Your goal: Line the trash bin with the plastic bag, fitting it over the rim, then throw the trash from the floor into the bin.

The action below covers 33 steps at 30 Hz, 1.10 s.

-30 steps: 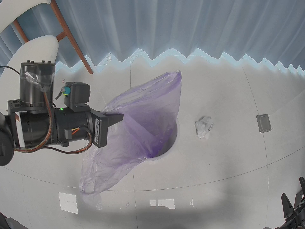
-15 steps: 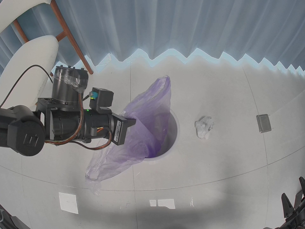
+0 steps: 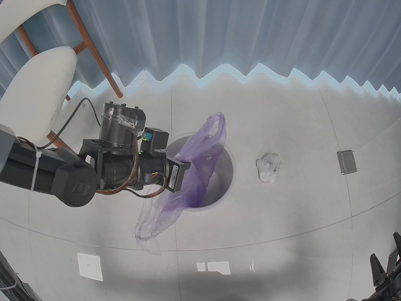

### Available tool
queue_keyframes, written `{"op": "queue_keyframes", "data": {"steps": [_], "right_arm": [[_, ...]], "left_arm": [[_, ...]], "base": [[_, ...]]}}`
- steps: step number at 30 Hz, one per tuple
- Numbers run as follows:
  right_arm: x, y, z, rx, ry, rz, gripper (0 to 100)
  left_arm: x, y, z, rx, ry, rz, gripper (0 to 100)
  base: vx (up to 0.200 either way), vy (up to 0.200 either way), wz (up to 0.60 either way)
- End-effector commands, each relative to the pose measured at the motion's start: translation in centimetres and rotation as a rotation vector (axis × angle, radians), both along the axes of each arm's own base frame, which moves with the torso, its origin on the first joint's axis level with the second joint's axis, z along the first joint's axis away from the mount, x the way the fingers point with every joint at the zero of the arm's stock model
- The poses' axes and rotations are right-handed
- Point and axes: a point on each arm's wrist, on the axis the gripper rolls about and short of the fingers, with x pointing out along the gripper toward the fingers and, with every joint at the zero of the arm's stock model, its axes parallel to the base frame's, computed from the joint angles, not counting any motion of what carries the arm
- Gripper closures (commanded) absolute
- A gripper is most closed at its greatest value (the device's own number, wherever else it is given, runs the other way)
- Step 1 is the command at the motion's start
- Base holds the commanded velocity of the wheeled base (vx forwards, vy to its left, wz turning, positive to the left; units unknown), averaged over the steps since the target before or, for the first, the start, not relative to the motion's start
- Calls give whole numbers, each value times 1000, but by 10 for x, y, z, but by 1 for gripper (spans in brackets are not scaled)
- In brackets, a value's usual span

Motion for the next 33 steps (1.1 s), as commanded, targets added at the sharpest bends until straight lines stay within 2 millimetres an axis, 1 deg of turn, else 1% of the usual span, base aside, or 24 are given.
{"op": "queue_keyframes", "data": {"steps": [1, 3, 4, 8, 12, 16, 21, 27, 31, 33], "right_arm": [[0, 0, -5, -1, 0, 1, 0], [0, 0, -5, -1, 0, 1, 0], [0, 0, -5, -1, 0, 1, 0], [0, 0, -5, 1, 0, 1, 0], [0, 0, -5, -1, 0, 1, 0], [0, 0, -5, -1, 0, 1, 0], [0, 0, -5, -1, 0, 1, 0], [0, 0, -5, -1, 0, 1, 0], [0, 0, -5, -4, 2, 10, 0], [0, 1, -5, -36, -1, 30, 0]], "left_arm": [[15, -6, -22, 29, 43, 10, 100], [18, -6, -24, 32, 47, 16, 100], [25, -7, -33, 42, 62, 26, 100], [36, -13, -47, 57, 81, 28, 100], [40, -15, -54, 63, 71, 24, 100], [37, -18, -50, 54, 56, 15, 100], [34, -15, -43, 46, 43, 15, 100], [34, -14, -44, 25, 21, 20, 100], [29, -11, -46, 34, 31, 19, 100], [27, -10, -42, 29, 22, 19, 100]], "base": [[0, 0, 0], [0, 0, 0], [0, 0, 0], [0, 0, 0], [0, 0, 0], [0, 0, 0], [0, 0, 0], [0, 0, 0], [0, 0, 0], [0, 0, 0]]}}
